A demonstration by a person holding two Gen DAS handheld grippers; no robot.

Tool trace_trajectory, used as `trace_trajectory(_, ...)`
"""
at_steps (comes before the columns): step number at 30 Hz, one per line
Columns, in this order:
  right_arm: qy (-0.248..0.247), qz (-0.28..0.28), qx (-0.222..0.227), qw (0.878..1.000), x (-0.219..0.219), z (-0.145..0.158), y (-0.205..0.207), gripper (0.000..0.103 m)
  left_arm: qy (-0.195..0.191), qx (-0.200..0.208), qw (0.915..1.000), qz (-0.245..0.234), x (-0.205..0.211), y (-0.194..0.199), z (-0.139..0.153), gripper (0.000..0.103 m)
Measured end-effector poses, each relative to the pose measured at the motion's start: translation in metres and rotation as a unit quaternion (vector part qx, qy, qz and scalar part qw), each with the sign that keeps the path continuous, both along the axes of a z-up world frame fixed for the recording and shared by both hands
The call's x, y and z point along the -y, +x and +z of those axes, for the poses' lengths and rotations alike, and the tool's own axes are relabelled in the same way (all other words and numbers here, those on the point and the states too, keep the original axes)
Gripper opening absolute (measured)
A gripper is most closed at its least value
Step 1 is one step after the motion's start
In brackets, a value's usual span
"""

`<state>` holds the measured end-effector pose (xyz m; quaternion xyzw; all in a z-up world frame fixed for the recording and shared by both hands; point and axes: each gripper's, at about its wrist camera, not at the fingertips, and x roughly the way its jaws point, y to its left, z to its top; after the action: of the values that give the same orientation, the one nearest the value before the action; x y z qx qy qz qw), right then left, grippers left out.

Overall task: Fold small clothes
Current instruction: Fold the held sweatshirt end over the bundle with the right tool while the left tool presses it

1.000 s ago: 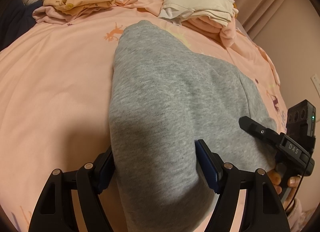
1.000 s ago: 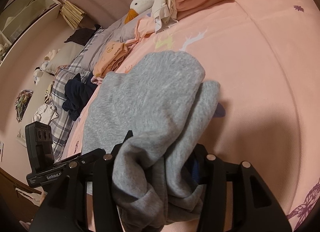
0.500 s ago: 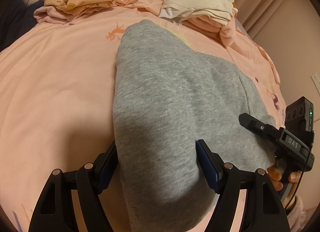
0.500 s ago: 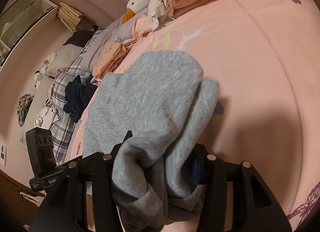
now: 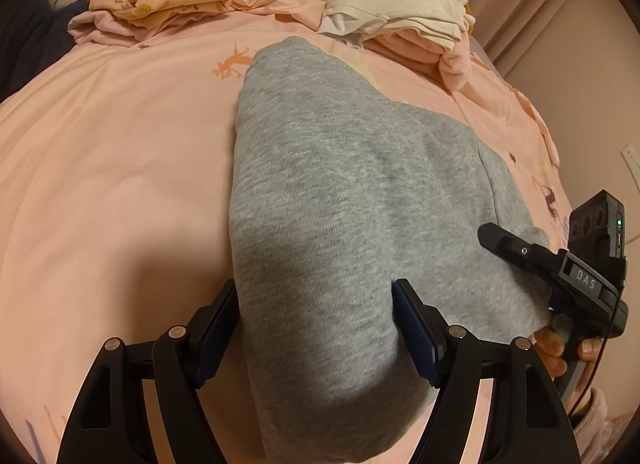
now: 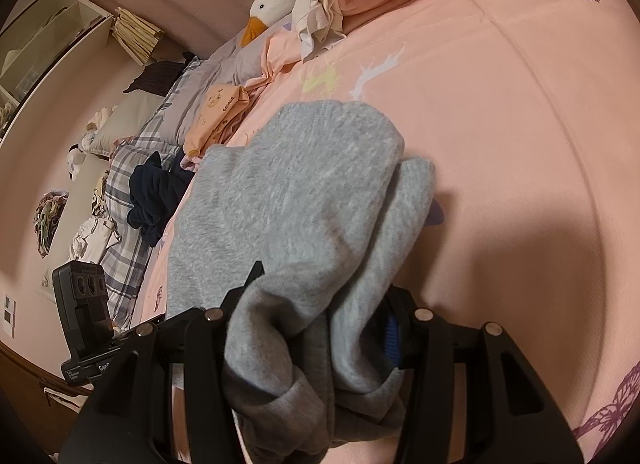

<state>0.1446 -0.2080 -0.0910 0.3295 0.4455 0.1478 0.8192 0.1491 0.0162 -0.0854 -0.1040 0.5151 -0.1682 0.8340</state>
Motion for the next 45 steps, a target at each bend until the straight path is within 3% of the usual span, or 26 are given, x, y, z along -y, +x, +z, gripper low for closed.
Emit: trace_trajectory(45, 0.0, -0.008, -0.011, 1.0, 0.004, -0.001, -0.004, 0.054, 0.008, -0.001, 0.9999, -0.009, -0.006, -0.011, 0.002, 0.075)
